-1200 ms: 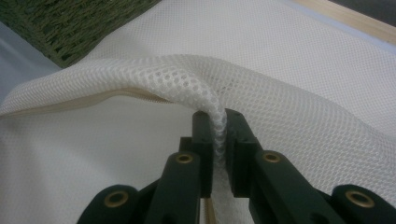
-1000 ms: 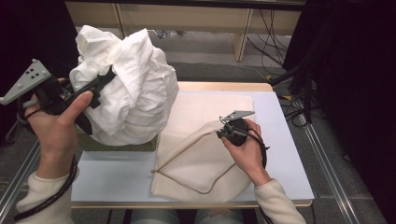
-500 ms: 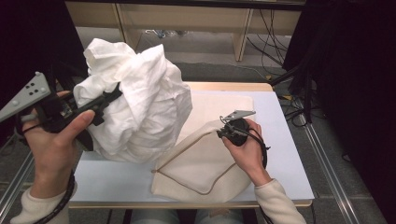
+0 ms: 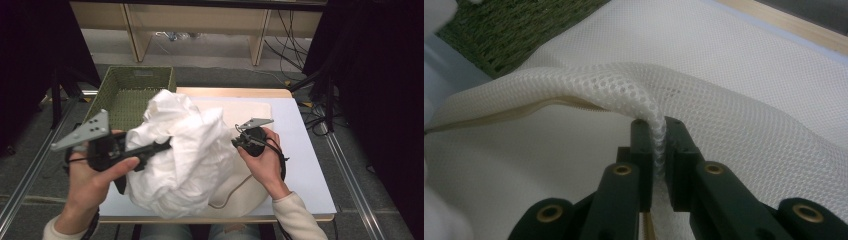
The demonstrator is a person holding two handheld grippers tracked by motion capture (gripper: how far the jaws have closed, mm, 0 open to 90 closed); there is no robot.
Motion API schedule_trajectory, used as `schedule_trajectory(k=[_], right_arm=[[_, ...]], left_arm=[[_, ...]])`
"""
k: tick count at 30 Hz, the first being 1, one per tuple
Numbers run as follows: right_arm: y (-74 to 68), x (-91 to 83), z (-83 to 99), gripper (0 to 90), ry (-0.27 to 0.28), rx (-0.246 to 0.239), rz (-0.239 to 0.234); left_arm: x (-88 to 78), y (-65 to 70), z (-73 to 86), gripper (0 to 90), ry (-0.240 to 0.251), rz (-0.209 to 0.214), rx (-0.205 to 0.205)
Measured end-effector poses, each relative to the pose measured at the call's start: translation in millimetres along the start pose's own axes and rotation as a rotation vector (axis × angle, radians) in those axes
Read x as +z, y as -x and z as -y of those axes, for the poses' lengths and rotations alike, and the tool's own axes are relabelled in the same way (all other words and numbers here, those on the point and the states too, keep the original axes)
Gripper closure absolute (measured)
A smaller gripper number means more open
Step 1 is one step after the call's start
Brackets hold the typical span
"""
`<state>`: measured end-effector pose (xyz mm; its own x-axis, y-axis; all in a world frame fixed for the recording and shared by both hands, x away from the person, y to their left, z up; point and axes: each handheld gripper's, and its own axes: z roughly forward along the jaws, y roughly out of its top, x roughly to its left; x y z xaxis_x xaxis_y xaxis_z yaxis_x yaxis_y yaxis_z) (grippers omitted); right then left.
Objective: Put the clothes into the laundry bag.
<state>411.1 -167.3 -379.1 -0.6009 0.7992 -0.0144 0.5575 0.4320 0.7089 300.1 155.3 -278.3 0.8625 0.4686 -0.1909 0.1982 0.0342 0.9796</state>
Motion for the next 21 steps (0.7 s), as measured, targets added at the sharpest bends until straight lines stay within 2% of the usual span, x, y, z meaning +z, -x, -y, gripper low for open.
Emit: schedule_trajectory(k=[1, 4, 5, 7, 8, 11, 14, 16, 17, 18, 19, 20, 21], right_arm=[[-0.1, -0.2, 0.0, 84.8, 0.001, -0.002, 0.000], [-2.2, -0.4, -0.6, 84.8, 0.009, 0.017, 0.000], [-0.8, -0.1, -0.4, 84.9, 0.013, -0.009, 0.002], [-1.6, -0.9, -0.8, 85.0, 0.015, 0.001, -0.001], [-2.8, -1.4, -0.7, 85.1, 0.015, 0.014, -0.003], [-3.4, -2.4, -1.5, 85.6, 0.029, 0.001, -0.009], [-5.6, -3.5, -2.2, 86.2, 0.069, -0.017, -0.010], [-7.6, -6.2, -3.3, 86.5, 0.094, -0.008, -0.005], [-8.3, -7.6, -4.3, 86.5, 0.104, -0.019, -0.007], [-9.3, -8.7, -4.5, 86.6, 0.107, -0.023, -0.011], [-10.8, -9.8, -5.4, 86.8, 0.111, -0.039, -0.013], [-12.2, -10.5, -5.7, 86.9, 0.112, -0.039, -0.018], [-16.3, -11.6, -6.0, 87.0, 0.120, -0.011, -0.018]], left_arm=[[5.0, 0.7, 5.1, 68.9, -0.035, 0.019, -0.019], [27.5, -3.1, 26.7, 68.7, -0.131, 0.010, -0.009], [37.0, -4.5, 35.8, 68.6, -0.171, 0.008, -0.003], [52.1, -7.8, 49.0, 68.4, -0.230, 0.014, 0.022], [59.0, -8.9, 55.3, 68.3, -0.259, 0.011, 0.020], [78.5, -10.9, 72.3, 67.8, -0.335, 0.032, -0.014], [96.0, -11.2, 88.1, 67.4, -0.390, 0.042, -0.022], [106.0, -12.6, 96.6, 67.3, -0.419, 0.045, -0.004], [109.3, -12.3, 99.2, 67.2, -0.432, 0.029, 0.009], [114.7, -11.6, 103.3, 67.2, -0.454, 0.035, 0.017], [117.3, -12.8, 104.4, 67.1, -0.463, 0.017, 0.034], [121.9, -15.3, 106.4, 67.0, -0.474, 0.001, 0.047], [124.5, -16.5, 107.6, 66.9, -0.480, -0.014, 0.052]])
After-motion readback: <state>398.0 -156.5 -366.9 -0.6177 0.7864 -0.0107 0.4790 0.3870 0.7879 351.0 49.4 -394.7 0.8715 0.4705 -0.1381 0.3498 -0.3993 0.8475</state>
